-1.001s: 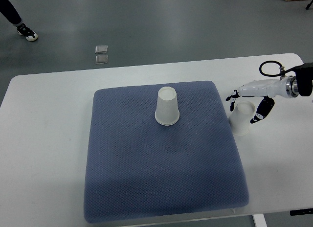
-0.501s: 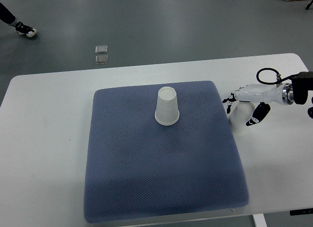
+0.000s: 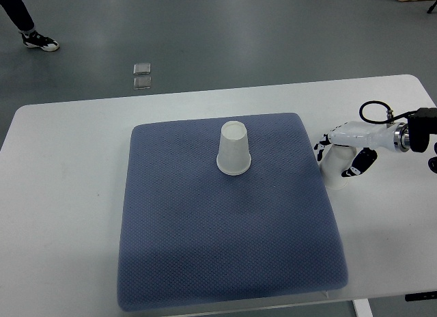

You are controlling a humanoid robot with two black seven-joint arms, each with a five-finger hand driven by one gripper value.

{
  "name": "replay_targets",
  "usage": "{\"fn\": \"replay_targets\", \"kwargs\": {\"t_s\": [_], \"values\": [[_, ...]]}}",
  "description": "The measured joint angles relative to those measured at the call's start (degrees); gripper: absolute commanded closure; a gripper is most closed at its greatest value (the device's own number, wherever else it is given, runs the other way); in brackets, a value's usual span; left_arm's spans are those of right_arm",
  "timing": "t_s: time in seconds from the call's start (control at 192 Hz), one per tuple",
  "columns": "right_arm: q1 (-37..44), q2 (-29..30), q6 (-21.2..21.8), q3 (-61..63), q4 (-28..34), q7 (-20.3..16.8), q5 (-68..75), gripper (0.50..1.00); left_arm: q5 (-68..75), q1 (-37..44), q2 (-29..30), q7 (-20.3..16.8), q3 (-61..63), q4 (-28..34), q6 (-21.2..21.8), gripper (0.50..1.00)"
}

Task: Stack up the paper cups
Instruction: 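Close the right hand fingers around the white paper cup, then lift the cup with the right hand and carry it over the pad cup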

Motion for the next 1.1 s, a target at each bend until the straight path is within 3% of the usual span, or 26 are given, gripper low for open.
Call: {"fn": "replay_targets", "kwargs": {"t_s": [0.167,0.756,1.101], "values": [[0.00,0.00,0.26,0.00,-0.01,0.01,0.10,0.848,0.00,0.00,0.00,0.00,0.00,-0.01,0.00,0.500],[1.20,-0.65,0.79,0.74,-0.77,0.07,0.21,0.850,0.00,-0.01,0.00,0.00,0.00,0.01,0.00,0.500],[6.71,-2.40,2.18,0.93,-1.97,0.02,0.27,0.850,0.00,0.00,0.00,0.00,0.00,0.02,-0.02,0.500]]}}
